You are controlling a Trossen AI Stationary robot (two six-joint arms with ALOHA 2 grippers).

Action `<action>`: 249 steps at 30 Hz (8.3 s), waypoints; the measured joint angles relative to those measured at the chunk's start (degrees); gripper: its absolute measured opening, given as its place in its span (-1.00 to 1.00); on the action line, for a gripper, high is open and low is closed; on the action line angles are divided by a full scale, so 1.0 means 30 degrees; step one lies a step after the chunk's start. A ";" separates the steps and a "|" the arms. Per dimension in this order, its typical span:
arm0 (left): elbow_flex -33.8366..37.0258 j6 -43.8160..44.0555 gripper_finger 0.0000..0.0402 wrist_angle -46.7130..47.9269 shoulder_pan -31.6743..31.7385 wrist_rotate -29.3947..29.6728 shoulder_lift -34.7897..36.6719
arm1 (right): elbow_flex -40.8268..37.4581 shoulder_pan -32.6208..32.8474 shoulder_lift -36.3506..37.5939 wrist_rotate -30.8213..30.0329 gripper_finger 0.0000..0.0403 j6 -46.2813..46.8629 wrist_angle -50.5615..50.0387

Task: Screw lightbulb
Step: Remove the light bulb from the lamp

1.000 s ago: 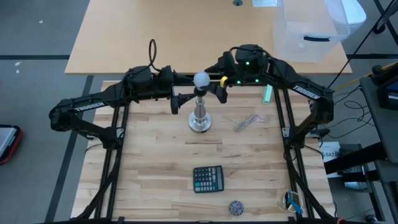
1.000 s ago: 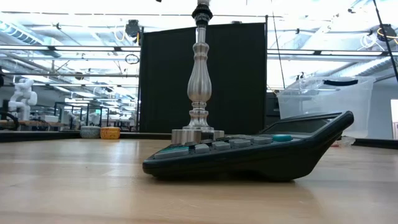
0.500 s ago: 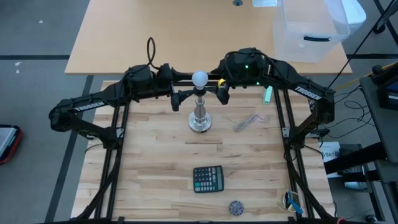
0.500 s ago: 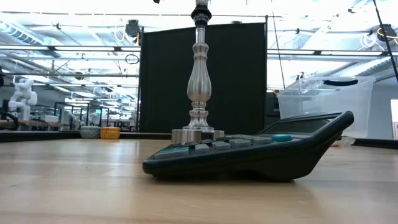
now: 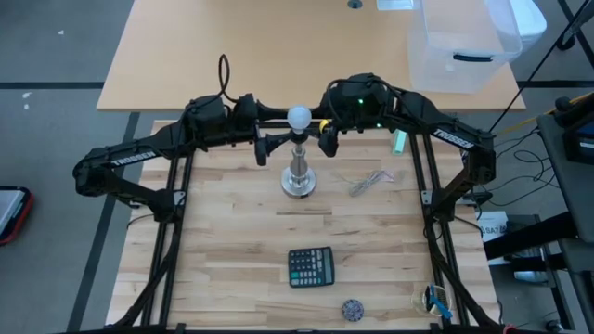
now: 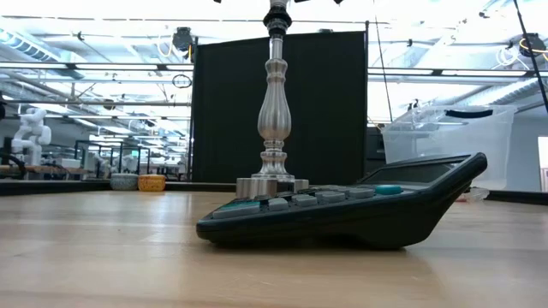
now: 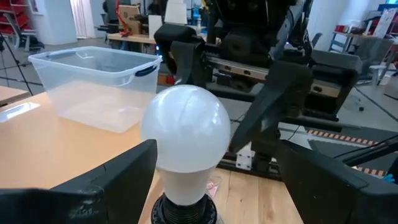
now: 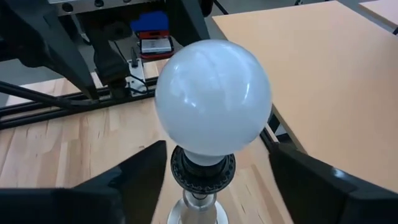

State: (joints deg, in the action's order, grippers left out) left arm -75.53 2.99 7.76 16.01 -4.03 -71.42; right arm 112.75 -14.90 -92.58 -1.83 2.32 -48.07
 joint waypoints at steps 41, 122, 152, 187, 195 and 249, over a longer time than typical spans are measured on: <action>0.0007 0.0828 0.65 0.0105 -0.0904 -0.0801 -0.0049 | -0.0029 -0.0309 0.0000 -0.1209 -0.75 -0.0855 0.0198; 0.0015 0.0515 0.65 0.0011 0.1013 -0.1967 0.0408 | 0.0007 0.0364 -0.0976 -0.1283 0.33 -0.0124 0.2673; -0.0044 0.1804 0.65 -0.0929 0.0138 -0.2484 -0.0787 | 0.0015 -0.1081 -0.0925 0.2273 0.28 -1.0149 0.1413; 0.0069 0.1011 0.65 0.0831 0.0313 -0.1642 -0.1129 | -0.0044 -0.0327 -0.0925 0.1122 0.23 -0.7555 0.1799; 0.0036 0.0898 0.65 0.0401 0.0255 -0.2564 -0.1086 | -0.0044 -0.0117 -0.0918 0.2499 0.23 -0.5090 0.2439; 0.0022 0.0974 0.40 0.2655 0.0357 -0.1618 0.0561 | -0.6355 0.1027 -0.1427 0.3582 0.24 0.1265 0.5382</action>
State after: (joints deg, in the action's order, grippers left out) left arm -75.46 5.91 15.73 17.08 -8.89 -69.73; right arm 93.68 -11.82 -96.86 8.92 6.11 -31.93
